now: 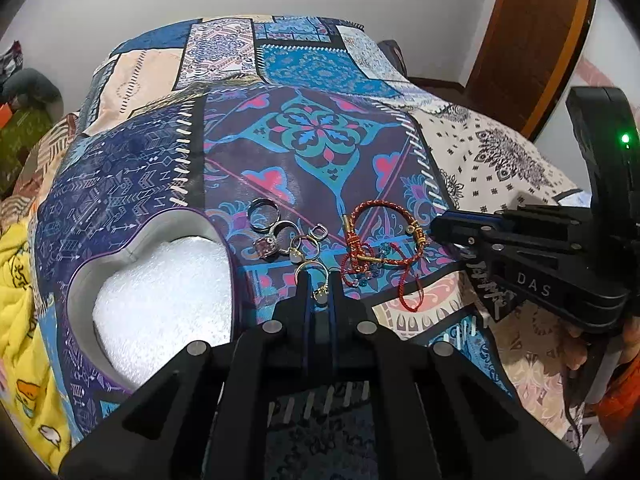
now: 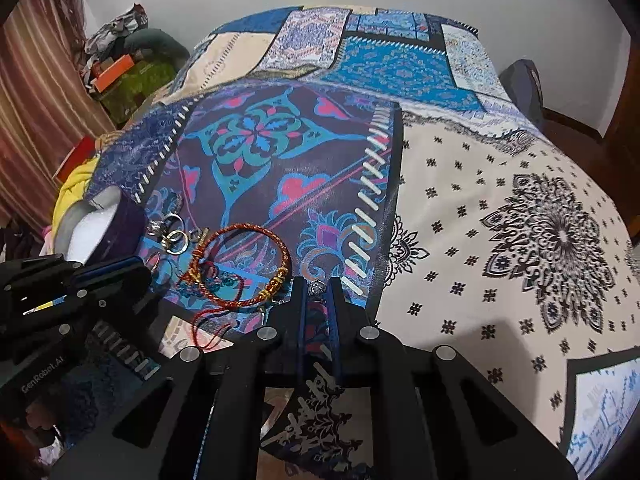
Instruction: Organize jewelry
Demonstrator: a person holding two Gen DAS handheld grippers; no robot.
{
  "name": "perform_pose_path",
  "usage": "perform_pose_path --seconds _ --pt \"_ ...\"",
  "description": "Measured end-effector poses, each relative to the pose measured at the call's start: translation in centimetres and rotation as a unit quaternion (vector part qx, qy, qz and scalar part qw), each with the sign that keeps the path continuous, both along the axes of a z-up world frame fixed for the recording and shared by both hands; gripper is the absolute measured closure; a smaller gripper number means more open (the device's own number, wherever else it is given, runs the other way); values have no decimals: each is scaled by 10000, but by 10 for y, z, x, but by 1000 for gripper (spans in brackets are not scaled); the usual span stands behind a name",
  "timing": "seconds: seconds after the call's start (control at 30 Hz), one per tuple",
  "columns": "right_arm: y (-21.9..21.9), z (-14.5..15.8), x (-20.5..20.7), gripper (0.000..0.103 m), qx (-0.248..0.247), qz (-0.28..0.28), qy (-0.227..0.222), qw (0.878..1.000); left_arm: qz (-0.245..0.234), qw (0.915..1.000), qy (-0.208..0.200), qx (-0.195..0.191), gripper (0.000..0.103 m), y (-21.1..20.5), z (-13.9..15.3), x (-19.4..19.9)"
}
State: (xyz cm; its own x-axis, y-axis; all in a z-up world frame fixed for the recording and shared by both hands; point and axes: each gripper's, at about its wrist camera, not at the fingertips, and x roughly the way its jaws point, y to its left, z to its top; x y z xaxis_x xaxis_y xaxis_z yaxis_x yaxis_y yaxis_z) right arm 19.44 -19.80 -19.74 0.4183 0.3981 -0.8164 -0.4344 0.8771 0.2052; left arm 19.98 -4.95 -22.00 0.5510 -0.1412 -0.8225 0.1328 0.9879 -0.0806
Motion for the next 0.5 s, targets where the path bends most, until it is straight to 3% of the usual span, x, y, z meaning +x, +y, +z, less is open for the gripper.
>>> perform_pose_path --seconds 0.5 --pt "-14 62 -23 94 346 -289 -588 9973 138 9978 -619 -188 97 9 52 -29"
